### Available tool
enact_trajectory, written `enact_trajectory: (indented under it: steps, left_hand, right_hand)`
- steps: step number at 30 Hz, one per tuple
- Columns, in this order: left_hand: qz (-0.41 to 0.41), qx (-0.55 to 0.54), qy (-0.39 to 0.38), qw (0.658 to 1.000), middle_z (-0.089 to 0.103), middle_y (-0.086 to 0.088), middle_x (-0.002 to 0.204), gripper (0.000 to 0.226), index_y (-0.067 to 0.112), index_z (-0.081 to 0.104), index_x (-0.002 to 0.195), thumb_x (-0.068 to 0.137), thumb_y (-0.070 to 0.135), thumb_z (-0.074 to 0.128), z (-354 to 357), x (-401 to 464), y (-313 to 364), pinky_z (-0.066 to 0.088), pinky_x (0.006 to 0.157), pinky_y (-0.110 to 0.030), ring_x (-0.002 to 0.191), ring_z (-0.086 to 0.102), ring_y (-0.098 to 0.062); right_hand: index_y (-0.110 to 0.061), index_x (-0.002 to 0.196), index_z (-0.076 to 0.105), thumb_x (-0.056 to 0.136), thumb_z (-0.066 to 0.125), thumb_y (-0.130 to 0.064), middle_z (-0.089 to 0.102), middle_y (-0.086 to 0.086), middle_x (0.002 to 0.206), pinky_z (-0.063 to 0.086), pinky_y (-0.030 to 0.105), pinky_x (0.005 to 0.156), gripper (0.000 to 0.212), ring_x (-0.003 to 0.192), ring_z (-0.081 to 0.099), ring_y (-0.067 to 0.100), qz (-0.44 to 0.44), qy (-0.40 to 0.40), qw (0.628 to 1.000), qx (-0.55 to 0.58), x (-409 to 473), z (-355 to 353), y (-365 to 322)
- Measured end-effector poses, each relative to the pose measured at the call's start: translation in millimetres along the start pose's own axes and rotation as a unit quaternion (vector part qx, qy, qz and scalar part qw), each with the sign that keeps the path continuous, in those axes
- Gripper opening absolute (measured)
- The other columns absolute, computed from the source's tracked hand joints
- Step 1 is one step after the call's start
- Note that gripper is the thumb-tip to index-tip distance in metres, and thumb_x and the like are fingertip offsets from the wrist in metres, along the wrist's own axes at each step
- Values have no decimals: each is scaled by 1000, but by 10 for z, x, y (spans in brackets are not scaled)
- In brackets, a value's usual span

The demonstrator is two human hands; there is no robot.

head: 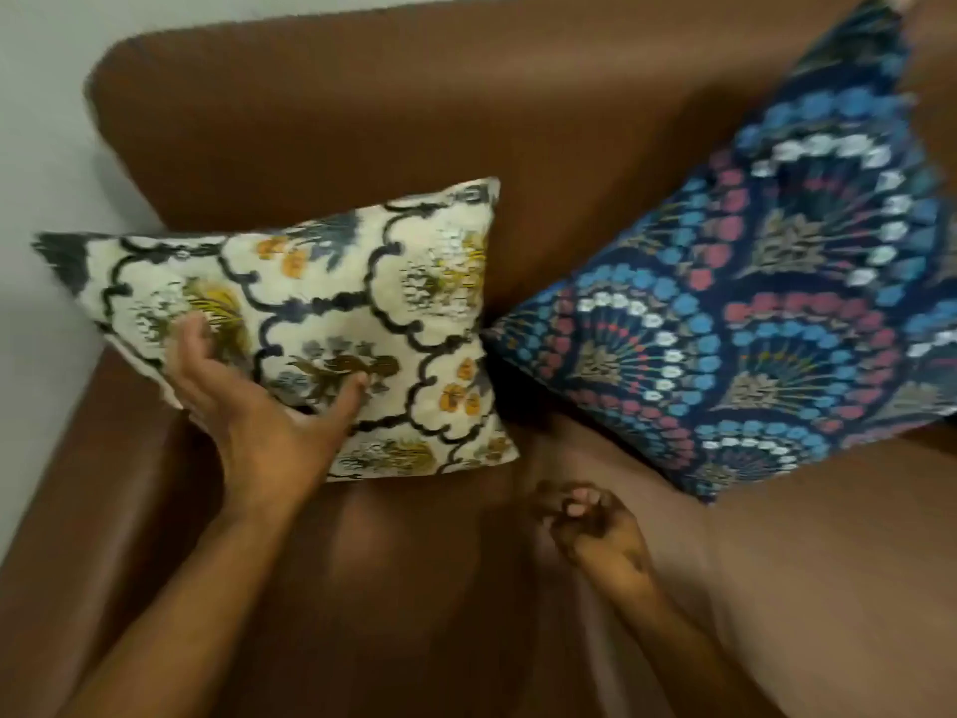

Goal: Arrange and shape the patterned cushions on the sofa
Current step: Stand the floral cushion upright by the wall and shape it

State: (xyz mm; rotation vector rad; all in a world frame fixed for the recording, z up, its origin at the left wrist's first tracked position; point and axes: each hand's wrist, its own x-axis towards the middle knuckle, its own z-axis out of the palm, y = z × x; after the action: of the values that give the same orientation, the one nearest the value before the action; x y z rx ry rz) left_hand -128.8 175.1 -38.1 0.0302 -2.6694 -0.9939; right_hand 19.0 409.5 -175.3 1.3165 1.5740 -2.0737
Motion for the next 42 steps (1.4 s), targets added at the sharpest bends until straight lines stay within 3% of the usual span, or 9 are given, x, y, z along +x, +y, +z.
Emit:
enact_trajectory:
  steps: [4,8,13,18,22,27,31,35,42]
  left_hand:
    - [-168,-107,-48,979,42,-6,160,125,18,17,157,63,50,93,-496,771,-527,32,126,-41,149,43,-25]
    - [-121,-135,-108,977,65,3,136,99,22,36,144,67,35,96,-563,1164,-666,51,112,-40,123,65,-13]
    - [28,-130,-90,987,50,-2,149,138,11,18,150,49,63,97,-655,1407,-272,51,112,-38,135,56,-17]
    - [193,-28,-60,979,62,-2,135,113,10,45,137,59,85,77,-730,1685,148,55,102,-31,123,61,-11]
    - [222,48,-19,974,64,0,106,72,23,59,107,71,84,68,-566,1871,190,49,95,-23,101,59,-12]
    - [145,-6,-121,982,55,-1,145,113,13,36,150,68,75,80,-522,1981,-197,50,110,-36,136,55,-16]
    - [188,-10,-17,982,53,-11,139,117,2,35,153,70,75,74,-449,1830,-204,53,103,-45,128,54,-26]
    - [200,8,-21,980,49,-15,144,119,-5,26,157,77,73,70,-381,1729,-232,46,105,-38,129,52,-27]
    - [203,15,-60,977,47,-12,151,126,-1,25,158,72,78,73,-450,1722,-401,42,113,-41,137,49,-25]
  right_hand:
    - [5,131,50,74,72,19,62,12,116,49,9,75,62,100,63,28,-75,-63,995,13,219,864,-380]
    - [0,122,64,68,82,12,68,10,117,55,17,73,59,94,66,24,-42,-57,997,36,502,1276,-487]
    - [-7,64,77,85,63,14,73,32,91,54,21,46,33,58,71,22,14,-53,996,-71,463,1482,-312]
    - [1,102,74,83,60,19,74,14,110,61,33,82,29,96,72,28,-20,-105,994,37,442,1877,-198]
    - [-10,86,75,89,61,4,77,10,98,61,30,66,20,79,76,19,0,-99,994,43,527,2229,-174]
    - [6,121,60,82,76,-7,76,21,103,59,50,88,44,97,73,36,58,-48,996,-36,694,2297,-137]
    - [-3,116,61,90,65,1,71,10,98,62,29,58,27,72,73,18,43,-77,995,-50,700,2305,-172]
    - [-13,120,61,88,71,-10,70,12,115,62,44,68,34,93,69,31,36,-62,996,-61,619,2307,-110]
    - [7,115,65,87,71,-8,75,24,98,60,30,59,32,70,68,28,56,-20,998,10,483,2411,-165]
